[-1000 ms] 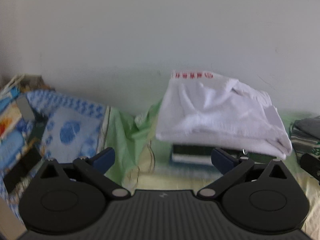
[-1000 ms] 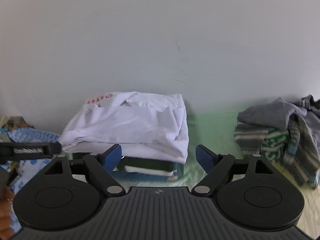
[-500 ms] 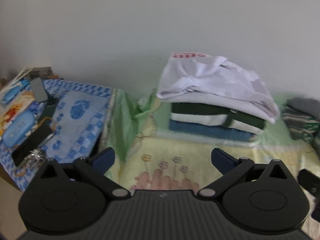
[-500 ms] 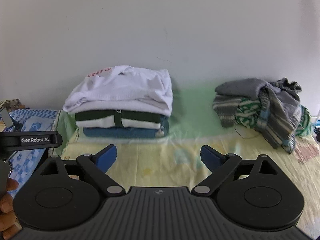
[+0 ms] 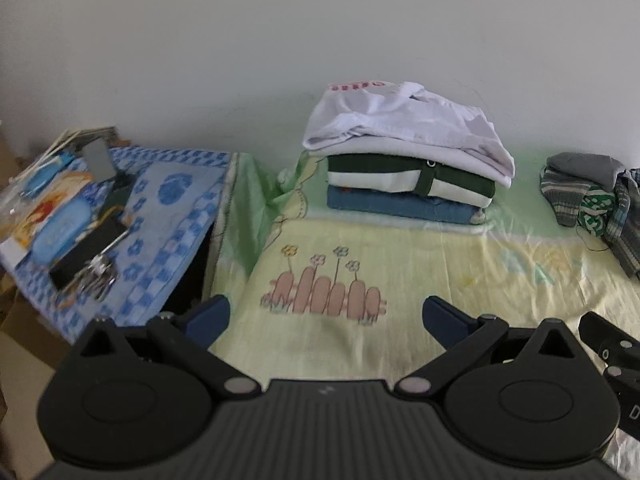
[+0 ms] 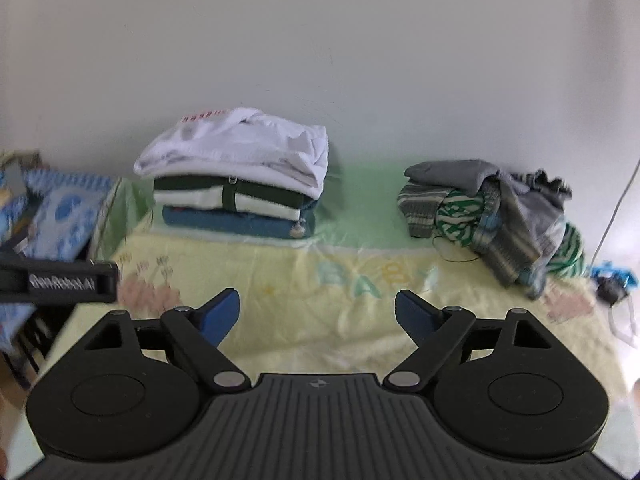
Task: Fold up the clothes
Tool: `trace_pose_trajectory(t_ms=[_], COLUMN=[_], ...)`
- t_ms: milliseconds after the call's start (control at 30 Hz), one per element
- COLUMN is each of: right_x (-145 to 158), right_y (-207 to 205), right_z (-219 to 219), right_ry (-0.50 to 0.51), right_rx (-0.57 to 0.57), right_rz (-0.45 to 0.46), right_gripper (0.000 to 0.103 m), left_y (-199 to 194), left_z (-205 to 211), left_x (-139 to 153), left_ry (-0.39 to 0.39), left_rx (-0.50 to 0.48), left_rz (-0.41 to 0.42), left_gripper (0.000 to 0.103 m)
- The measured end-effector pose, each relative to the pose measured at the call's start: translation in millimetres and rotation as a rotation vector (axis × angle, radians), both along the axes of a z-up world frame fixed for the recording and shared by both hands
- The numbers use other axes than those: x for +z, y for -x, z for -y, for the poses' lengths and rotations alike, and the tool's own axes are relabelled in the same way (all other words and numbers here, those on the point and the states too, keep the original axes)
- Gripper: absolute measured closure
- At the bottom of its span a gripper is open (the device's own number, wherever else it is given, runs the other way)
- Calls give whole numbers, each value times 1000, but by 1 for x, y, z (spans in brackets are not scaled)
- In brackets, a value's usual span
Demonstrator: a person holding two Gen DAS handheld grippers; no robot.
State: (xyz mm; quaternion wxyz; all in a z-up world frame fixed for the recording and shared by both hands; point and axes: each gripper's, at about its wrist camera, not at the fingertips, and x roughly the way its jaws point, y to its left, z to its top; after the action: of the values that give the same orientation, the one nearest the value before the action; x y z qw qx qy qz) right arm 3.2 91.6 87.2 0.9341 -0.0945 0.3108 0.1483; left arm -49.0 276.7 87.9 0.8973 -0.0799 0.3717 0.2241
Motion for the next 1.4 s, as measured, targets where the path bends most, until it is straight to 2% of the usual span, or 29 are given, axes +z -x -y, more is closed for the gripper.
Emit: trace_pose_trajectory(t_ms=[100,200,367,567,700,867,967,1067,1200,1400], right_x=[0,0,0,-2,-2,2,4,8,10,4], right_y=[10,20,37,60,72,79,82,86,94,91], right_z=[13,25,47,69,79,87,89,85,72,54], right_ry=[-22,-47,-88,-113,-108,-125,-164,-183,-155,-141], right_rx=[17,35,64,71,71,29,-18,-73,-130,-164], right_rz=[-25,-53,-98,-126,-137,-200,-239,-207,-125,-133], right_gripper=[16,16,16,16,16,16,15,15,15,15], left_y=[18,32,56,73,78,70,65,59,52,52], left_z=[16,39,70,95,97,98,94,88,78,59], left_x=[3,4,3,-7,-10,-13,-13,-13,-16,-14], left_ry=[-9,-56,-33,-64,-24,-63,-45,-37,-34,32], left_rx=[5,17,8,24,-1,-59,-106,-130,-152,-165], left_rz=[9,-20,-52,-88,-90,-101,-104,-113,-134,-136], left_gripper=[1,1,1,1,1,1,1,1,1,1])
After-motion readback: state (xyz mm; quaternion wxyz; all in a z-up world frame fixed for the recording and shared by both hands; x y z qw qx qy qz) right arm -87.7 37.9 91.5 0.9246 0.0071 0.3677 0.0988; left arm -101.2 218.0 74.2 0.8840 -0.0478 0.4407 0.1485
